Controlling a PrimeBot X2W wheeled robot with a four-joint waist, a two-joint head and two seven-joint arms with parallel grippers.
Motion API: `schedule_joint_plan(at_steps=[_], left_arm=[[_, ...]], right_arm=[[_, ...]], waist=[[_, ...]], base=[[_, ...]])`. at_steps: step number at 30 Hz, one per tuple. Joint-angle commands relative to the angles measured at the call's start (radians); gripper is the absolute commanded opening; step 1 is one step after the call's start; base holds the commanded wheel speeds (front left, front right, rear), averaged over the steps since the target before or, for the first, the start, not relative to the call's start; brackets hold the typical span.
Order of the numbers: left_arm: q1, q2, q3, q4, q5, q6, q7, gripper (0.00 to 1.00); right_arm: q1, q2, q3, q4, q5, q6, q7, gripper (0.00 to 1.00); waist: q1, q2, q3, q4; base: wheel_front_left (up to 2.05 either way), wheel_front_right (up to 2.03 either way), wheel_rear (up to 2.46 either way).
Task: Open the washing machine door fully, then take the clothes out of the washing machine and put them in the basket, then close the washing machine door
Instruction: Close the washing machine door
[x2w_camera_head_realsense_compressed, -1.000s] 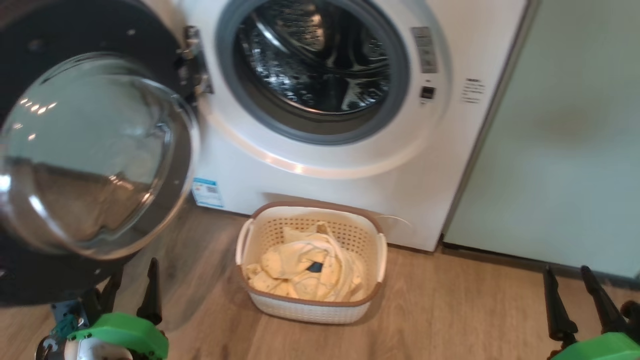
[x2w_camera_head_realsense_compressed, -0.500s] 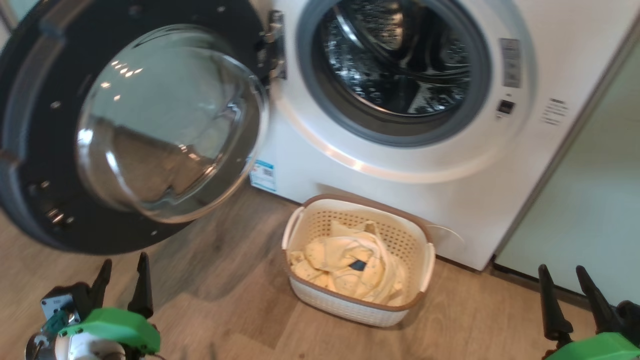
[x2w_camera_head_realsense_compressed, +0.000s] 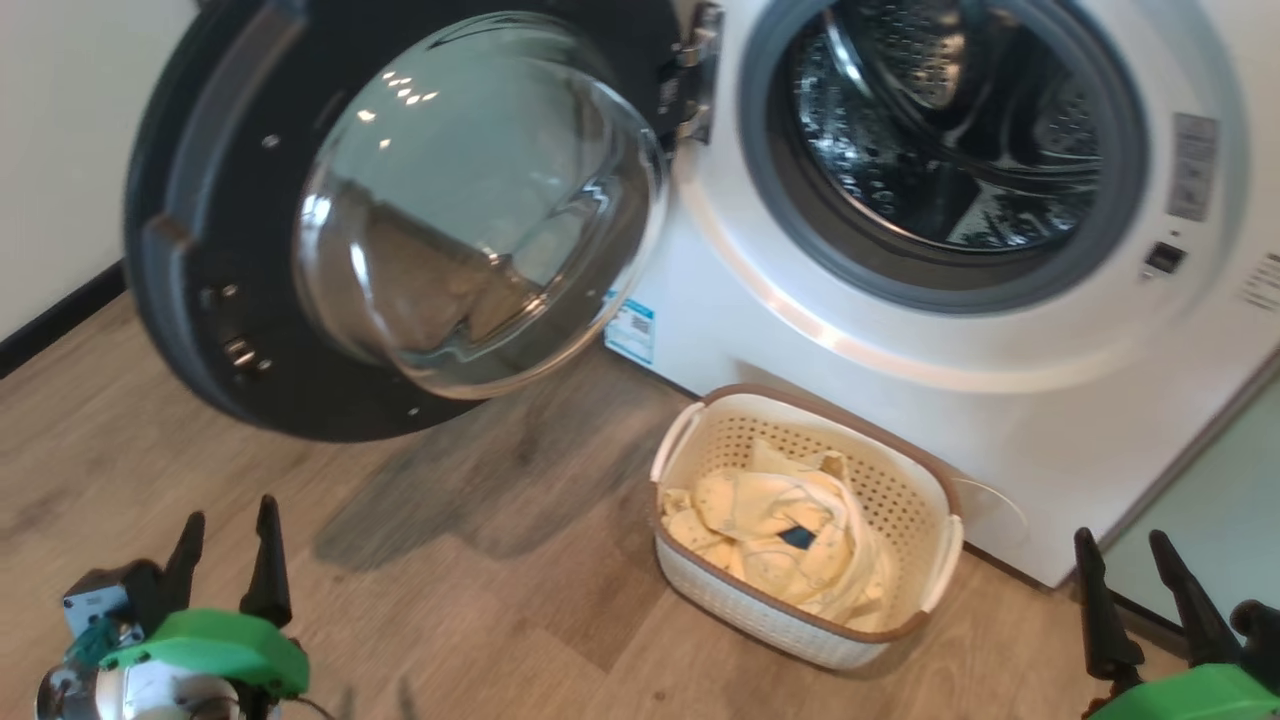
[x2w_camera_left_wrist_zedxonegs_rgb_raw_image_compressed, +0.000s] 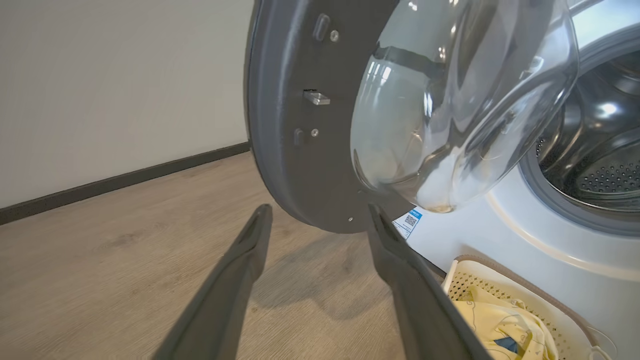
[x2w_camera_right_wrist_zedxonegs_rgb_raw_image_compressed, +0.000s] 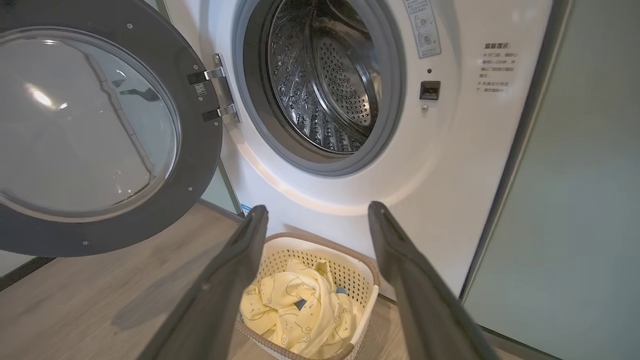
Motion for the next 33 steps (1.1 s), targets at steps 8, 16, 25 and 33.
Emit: schedule_joint_plan(at_steps=[8, 16, 25, 33], left_arm=[[-0.094, 0.004, 0.125, -0.021, -0.187, -0.010, -0.001, 0.00], [-0.208, 0.077, 0.182, 0.033, -0.432, -0.018, 0.085, 0.00], [-0.378, 0.219, 0.250, 0.164, -0.721, -0.019, 0.221, 0.00], [-0.576, 0.310, 0.301, 0.385, -0.895, -0.019, 0.351, 0.00]], right_arm=[[-0.055, -0.027, 0.028, -0.028, -0.005, 0.004, -0.010, 1.00], [-0.056, -0.039, 0.040, -0.025, -0.003, 0.004, -0.010, 1.00], [-0.039, -0.053, 0.037, -0.029, -0.004, 0.004, -0.010, 1.00], [-0.053, -0.083, 0.047, -0.030, -0.002, 0.004, -0.010, 1.00]], waist=[[0.0000, -0.0001, 0.020, 0.043], [0.0000, -0.0001, 0.033, 0.055], [0.0000, -0.0001, 0.046, 0.056], [0.0000, -0.0001, 0.082, 0.058]], base=[[0.00, 0.00, 0.00], [0.00, 0.00, 0.00], [0.00, 0.00, 0.00], [0.00, 0.00, 0.00]])
